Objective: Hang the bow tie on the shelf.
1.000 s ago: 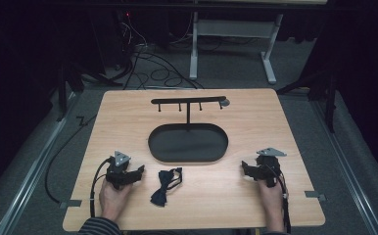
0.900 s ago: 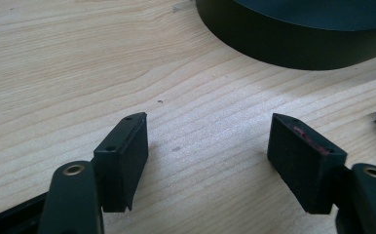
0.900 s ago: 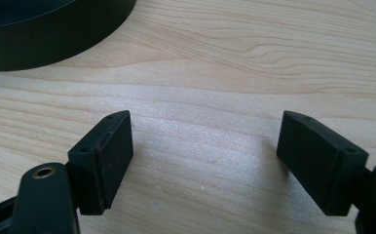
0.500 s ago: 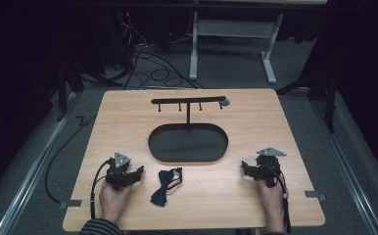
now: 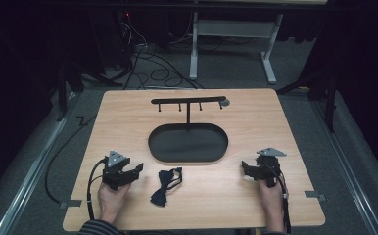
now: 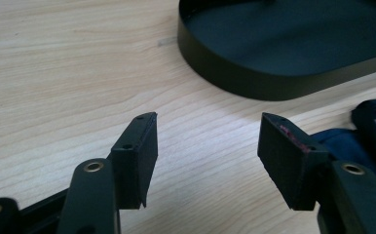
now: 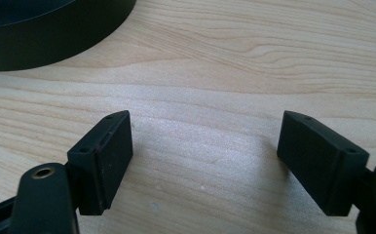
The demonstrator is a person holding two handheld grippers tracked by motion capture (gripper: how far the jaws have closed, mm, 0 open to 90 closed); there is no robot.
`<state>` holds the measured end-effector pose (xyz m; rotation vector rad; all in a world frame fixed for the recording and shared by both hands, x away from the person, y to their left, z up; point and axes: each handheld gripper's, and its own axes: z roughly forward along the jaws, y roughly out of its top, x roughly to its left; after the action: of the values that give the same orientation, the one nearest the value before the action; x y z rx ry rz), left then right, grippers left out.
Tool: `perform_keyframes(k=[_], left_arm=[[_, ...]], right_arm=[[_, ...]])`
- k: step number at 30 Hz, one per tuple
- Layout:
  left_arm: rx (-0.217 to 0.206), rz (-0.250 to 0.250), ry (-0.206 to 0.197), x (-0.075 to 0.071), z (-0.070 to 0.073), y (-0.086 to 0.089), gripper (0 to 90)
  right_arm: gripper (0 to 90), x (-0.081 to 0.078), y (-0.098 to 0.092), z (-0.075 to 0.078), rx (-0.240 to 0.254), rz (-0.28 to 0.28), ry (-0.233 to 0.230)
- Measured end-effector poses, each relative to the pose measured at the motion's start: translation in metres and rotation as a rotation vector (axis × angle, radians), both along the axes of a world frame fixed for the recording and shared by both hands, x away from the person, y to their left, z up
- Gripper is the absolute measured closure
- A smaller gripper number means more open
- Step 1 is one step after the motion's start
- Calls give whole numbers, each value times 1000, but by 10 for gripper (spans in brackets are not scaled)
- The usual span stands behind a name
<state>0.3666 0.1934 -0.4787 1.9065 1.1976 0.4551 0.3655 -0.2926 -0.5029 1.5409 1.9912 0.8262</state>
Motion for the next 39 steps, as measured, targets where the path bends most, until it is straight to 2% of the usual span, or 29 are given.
perform_keyframes(k=[3, 8, 10, 11, 12, 15, 24, 30, 39], left_arm=[[-18, -18, -6, -2, 4, -4, 417], [-26, -67, -10, -3, 10, -14, 439], [-33, -97, -6, -4, 13, -19, 473], [-33, -97, -6, -4, 13, -19, 497], [-31, -133, 0, -4, 14, -25, 503], [-11, -171, 1, -4, 15, -34, 514], [5, -229, 7, -1, 17, -49, 525], [48, -276, 7, 0, 18, -64, 550], [61, -344, 31, 4, 13, -84, 592]], right_arm=[[218, 0, 0, 0, -1, 0, 0], [218, 0, 0, 0, 0, 0, 0], [218, 0, 0, 0, 0, -1, 0], [218, 0, 0, 0, 0, -1, 0], [218, 0, 0, 0, 0, -1, 0], [218, 0, 0, 0, 0, -1, 0], [218, 0, 0, 0, 1, 0, 0], [217, 0, 0, 0, 1, 0, 0], [217, 0, 0, 0, 2, 2, 1]])
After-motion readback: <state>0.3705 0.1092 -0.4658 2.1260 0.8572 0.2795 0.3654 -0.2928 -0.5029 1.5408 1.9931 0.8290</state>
